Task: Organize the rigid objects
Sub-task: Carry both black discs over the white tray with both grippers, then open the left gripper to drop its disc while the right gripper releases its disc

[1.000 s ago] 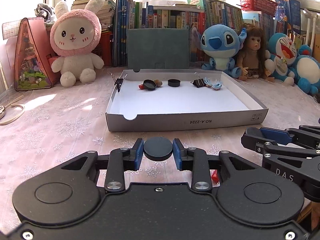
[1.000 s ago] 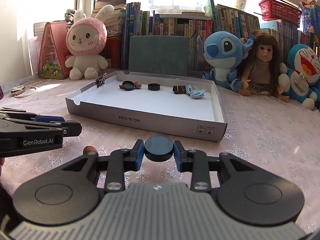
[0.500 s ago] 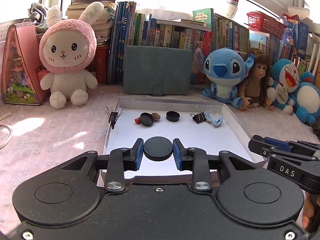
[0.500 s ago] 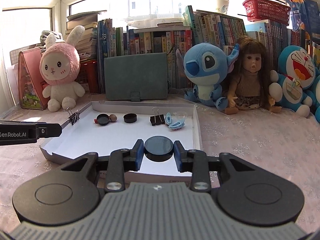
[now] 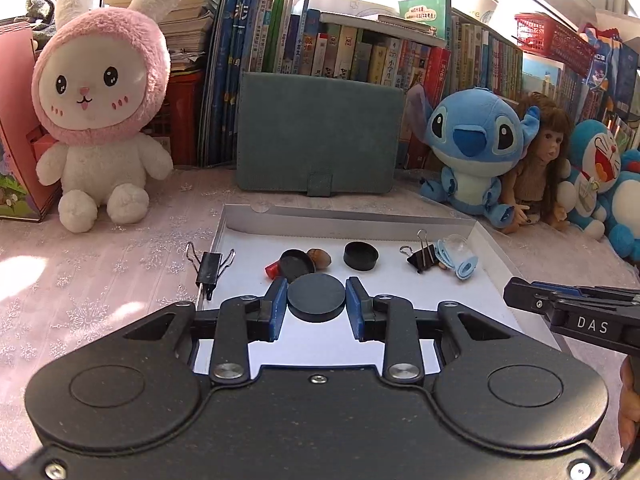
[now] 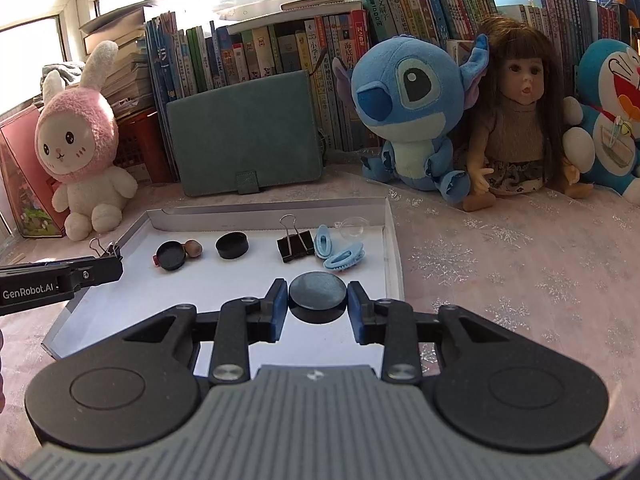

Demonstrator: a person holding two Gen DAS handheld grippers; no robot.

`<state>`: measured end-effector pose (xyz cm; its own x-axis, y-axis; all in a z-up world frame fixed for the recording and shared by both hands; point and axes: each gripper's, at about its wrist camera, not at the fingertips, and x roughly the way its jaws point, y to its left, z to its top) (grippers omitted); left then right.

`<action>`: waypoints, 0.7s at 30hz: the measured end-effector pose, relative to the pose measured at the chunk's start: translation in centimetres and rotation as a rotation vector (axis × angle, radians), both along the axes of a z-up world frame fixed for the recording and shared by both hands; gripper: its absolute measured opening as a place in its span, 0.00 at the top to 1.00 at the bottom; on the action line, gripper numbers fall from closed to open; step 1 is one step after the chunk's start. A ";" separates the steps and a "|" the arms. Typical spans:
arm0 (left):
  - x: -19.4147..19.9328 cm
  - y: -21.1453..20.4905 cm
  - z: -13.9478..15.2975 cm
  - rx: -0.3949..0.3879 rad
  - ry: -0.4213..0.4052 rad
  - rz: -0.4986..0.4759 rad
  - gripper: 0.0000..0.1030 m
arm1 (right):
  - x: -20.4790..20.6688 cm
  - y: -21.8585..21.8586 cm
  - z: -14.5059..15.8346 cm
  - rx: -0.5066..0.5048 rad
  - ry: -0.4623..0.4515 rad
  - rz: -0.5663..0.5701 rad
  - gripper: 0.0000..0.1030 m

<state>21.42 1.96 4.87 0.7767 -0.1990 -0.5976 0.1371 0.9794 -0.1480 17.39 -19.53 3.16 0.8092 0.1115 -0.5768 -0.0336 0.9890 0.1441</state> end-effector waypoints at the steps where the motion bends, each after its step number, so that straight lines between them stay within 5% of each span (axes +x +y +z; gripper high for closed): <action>1: 0.7 0.0 -0.2 0.002 0.022 0.012 0.71 | 0.8 -0.1 -0.1 0.010 0.017 0.000 0.63; 9: 5.1 0.2 -2.5 0.000 0.130 0.079 0.71 | 5.7 0.2 -1.0 0.057 0.102 0.009 0.63; 21: 7.1 -0.4 -4.2 0.054 0.137 0.086 0.71 | 8.7 1.6 -2.5 0.024 0.144 0.002 0.63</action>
